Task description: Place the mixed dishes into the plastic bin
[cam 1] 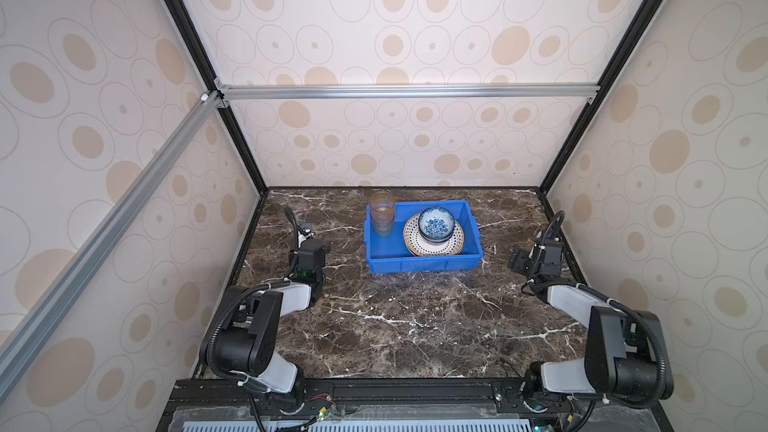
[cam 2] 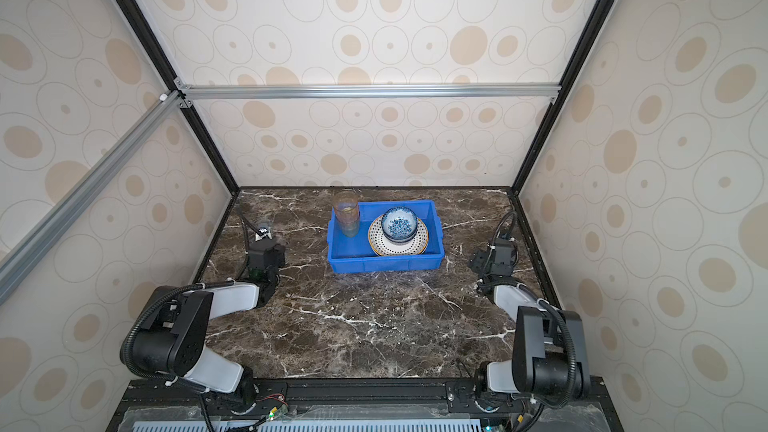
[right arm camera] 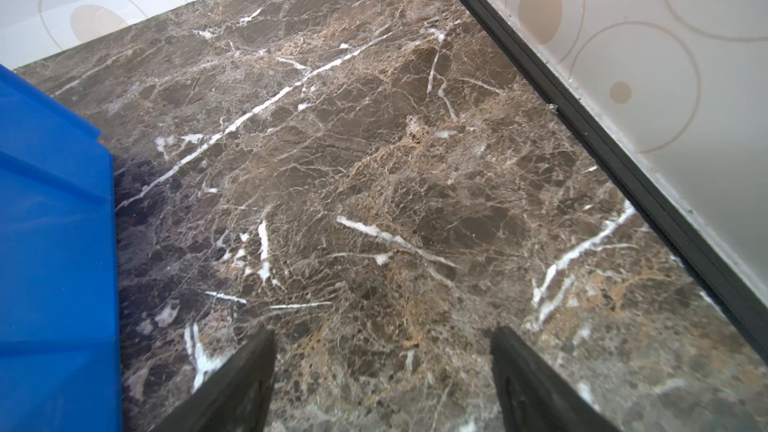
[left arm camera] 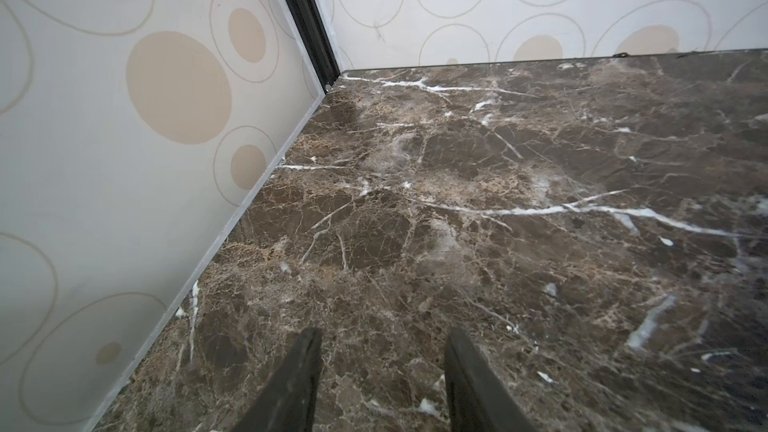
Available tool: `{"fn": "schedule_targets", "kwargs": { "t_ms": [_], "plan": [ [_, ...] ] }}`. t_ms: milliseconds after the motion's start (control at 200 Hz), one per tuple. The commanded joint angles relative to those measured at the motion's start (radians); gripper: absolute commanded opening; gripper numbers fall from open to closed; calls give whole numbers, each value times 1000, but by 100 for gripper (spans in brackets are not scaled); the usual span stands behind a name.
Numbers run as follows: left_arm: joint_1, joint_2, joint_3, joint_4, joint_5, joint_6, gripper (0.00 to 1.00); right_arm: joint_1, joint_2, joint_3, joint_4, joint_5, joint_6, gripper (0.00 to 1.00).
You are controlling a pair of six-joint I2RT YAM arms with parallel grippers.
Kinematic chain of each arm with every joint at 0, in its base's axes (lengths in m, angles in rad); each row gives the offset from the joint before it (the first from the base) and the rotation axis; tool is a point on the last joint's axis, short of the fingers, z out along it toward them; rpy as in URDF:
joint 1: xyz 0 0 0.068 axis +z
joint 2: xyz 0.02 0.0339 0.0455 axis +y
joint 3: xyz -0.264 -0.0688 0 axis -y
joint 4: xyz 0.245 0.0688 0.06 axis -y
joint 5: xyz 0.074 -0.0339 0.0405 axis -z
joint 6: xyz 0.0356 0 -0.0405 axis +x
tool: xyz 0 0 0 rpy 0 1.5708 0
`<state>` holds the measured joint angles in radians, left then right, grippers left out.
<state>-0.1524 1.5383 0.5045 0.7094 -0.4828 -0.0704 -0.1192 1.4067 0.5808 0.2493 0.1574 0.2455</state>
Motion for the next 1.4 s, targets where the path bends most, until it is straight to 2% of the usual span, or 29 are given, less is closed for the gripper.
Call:
{"fn": "schedule_targets", "kwargs": {
  "t_ms": [0,140,355,465,510,590,760,875,940,1001,1066,1251,1346,1396],
  "plan": [
    [13,7,-44,202,18,66,50,-5,1,-27,83,0,-23,84],
    [12,24,-99,334,64,93,51,-5,-7,-64,153,4,-36,84],
    [14,32,-123,376,86,97,51,-4,1,-97,269,-62,-55,84],
    [19,6,-186,468,117,98,51,0,21,-156,425,-117,-63,85],
    [22,-2,-223,526,133,101,51,4,18,-160,419,-121,-70,90],
    [29,-7,-267,600,163,99,51,13,18,-162,431,-133,-84,92],
    [32,-11,-301,659,188,103,52,68,22,-192,502,-136,-158,100],
    [34,26,-381,829,230,110,53,109,85,-227,630,-136,-207,100],
    [26,86,-431,1008,234,142,55,123,121,-247,703,-95,-212,100],
    [25,62,-444,983,223,124,59,129,124,-244,699,-91,-219,100],
    [24,81,-430,995,218,133,62,129,113,-211,612,-94,-220,100],
    [53,50,-316,729,236,91,64,142,126,-174,566,-76,-232,100],
    [72,48,-299,694,253,74,65,142,126,-174,567,-76,-233,100],
    [74,51,-297,692,241,68,68,143,127,-174,567,-76,-232,100]
  ]
}}
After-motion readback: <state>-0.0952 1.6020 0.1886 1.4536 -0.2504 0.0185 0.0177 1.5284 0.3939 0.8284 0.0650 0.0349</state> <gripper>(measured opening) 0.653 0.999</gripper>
